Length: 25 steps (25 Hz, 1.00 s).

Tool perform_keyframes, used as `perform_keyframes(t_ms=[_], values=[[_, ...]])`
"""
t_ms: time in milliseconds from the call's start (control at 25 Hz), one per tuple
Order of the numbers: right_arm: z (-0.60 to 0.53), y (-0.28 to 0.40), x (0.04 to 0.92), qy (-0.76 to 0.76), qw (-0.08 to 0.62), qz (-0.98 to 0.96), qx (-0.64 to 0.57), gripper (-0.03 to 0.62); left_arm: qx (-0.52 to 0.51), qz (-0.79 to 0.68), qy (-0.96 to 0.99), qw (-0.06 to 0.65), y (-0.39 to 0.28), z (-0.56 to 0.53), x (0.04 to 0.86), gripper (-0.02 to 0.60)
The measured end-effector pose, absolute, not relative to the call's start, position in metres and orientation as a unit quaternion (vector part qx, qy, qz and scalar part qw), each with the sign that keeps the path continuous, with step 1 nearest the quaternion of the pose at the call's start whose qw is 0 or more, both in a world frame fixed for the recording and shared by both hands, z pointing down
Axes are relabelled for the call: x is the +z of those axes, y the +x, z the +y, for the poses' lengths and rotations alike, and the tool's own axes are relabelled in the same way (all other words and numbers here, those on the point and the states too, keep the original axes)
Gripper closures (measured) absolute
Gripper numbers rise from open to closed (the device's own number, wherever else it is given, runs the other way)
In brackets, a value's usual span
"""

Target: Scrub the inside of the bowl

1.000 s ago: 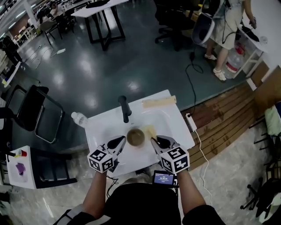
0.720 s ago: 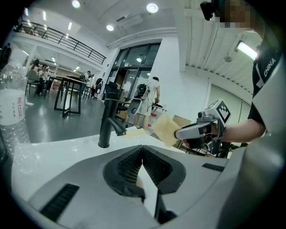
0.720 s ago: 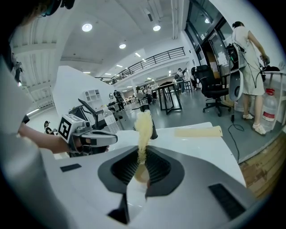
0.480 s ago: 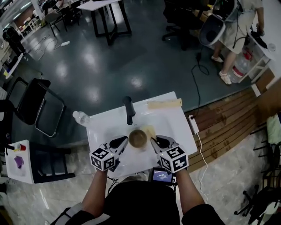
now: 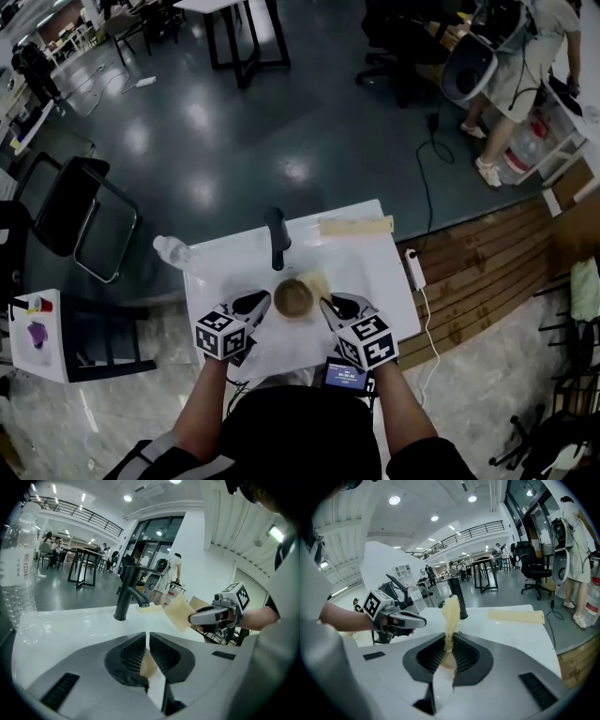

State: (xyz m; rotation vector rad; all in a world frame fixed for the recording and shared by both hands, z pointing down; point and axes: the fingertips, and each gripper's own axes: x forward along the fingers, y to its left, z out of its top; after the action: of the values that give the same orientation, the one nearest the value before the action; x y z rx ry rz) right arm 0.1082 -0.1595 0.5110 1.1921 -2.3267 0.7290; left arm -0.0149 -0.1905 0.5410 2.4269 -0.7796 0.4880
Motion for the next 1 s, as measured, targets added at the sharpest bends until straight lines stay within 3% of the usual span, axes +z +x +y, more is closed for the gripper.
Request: perform_keyframes(t_ms=[120, 480, 1000], values=[[-0.159, 0.106, 0.527, 0.415, 0.225, -0.838, 0.275, 0.553, 0.211, -0.301, 0.883, 0.293, -0.019, -0.196, 0.560, 0.575], [-0.174, 0.089, 0.592, 0.358, 0.302, -0.830, 0.301, 0.553, 0.323, -0.297, 0.825, 0.355, -0.013, -0.195, 0.630, 0.451], [-0.190, 0.064, 0.658, 0.312, 0.402, -0.801, 0.314, 0.553, 0.390, -0.301, 0.770, 0.406, -0.013, -0.183, 0.694, 0.451]])
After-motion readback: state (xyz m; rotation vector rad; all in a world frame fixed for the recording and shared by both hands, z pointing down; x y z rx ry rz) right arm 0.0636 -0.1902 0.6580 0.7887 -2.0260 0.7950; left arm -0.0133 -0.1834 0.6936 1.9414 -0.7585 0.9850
